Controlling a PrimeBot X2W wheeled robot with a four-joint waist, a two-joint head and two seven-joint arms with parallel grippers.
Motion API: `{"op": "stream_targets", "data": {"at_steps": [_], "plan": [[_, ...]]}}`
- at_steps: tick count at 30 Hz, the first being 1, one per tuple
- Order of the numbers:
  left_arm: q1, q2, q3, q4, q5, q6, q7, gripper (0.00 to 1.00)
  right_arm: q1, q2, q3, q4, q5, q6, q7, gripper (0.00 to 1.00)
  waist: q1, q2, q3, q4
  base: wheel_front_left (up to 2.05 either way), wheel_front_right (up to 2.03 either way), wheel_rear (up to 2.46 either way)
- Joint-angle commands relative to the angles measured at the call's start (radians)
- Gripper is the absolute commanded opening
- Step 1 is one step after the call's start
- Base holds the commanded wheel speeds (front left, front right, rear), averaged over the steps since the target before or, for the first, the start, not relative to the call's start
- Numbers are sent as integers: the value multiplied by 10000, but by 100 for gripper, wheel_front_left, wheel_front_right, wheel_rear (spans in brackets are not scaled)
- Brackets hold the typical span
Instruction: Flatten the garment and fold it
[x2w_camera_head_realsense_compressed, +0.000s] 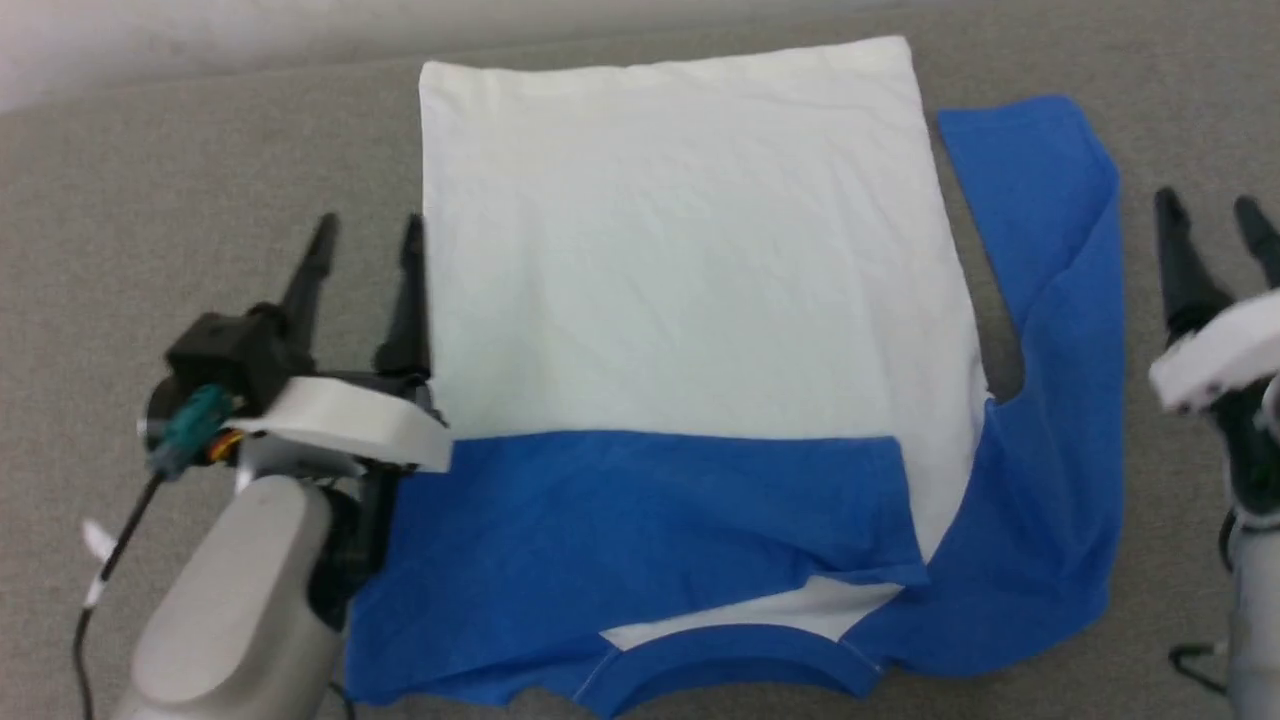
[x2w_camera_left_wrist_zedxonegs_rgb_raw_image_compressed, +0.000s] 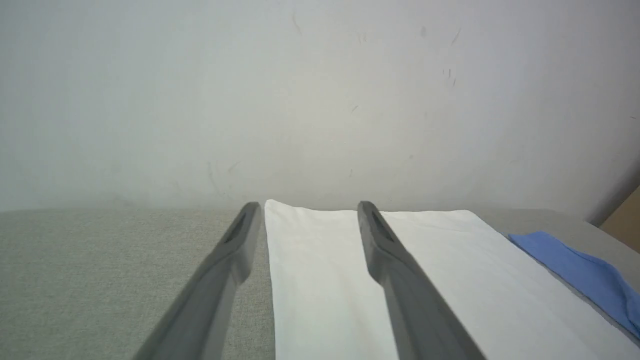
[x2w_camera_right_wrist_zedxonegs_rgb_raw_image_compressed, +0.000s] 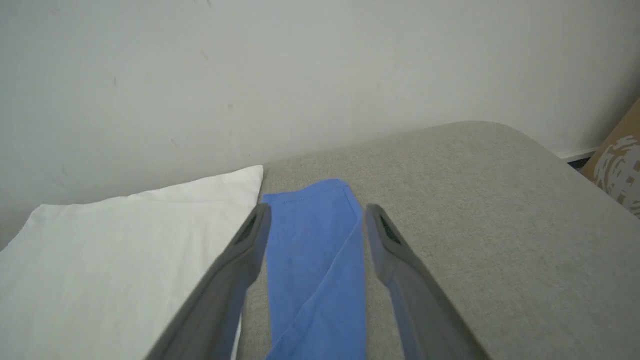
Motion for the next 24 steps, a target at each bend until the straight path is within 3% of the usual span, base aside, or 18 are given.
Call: {"op": "stream_targets", "data": {"at_steps": [1, 11, 18, 24], "plan": [[298, 38, 229, -185, 186, 49, -43, 100, -461, -47, -116, 286, 167, -11, 119, 100, 0, 0, 719, 204, 0, 0, 0], [1257, -421, 2548, -1708, 1368, -439, -46, 100, -4150, -1192, -1595, 3612, -343, -11, 1883, 100, 0, 0, 2619, 1010, 0, 0, 0], [1236, -1077, 3472, -2155, 2024, -965, -46, 100, -5561, -1528, -2159, 4522, -1175, -11, 2826, 100, 0, 0, 3405, 1513, 0, 0, 0], [1193, -1580, 3990, -2163, 2445, -1441, -47, 100, -5987, -1660, -2057, 4873, -1677, -11, 3726, 100, 0, 0, 3580, 1656, 0, 0, 0]]}}
